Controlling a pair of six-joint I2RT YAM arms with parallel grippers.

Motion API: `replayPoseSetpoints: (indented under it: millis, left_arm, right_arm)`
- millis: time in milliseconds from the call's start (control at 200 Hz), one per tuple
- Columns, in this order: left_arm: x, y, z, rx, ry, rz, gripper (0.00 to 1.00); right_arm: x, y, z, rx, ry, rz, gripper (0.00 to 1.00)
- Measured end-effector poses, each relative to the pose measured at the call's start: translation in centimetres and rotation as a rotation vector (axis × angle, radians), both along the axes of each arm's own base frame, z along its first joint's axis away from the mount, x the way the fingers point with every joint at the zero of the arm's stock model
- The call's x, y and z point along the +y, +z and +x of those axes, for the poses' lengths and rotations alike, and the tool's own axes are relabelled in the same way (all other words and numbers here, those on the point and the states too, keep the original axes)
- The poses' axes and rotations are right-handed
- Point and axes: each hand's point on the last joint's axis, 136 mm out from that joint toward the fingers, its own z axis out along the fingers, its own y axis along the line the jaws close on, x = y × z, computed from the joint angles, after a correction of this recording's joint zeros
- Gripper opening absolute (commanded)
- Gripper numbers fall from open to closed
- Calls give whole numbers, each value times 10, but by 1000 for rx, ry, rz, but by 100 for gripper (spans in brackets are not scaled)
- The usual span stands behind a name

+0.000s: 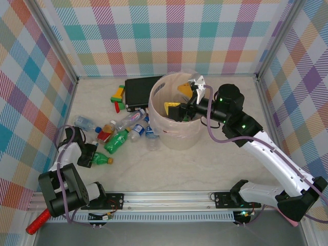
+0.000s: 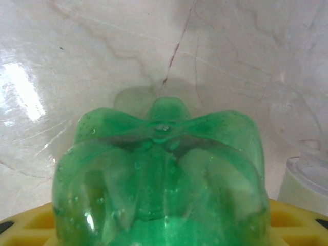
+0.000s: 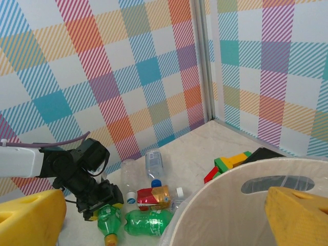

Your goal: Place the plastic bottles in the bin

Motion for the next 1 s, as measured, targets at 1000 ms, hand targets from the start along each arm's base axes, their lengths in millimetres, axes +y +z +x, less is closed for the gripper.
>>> replayPoseSetpoints:
  millis: [1000]
  left_arm:
    - [-38, 253, 52, -638, -240, 269, 55]
  right_arm:
    - [2, -16, 3, 109, -8, 36, 99]
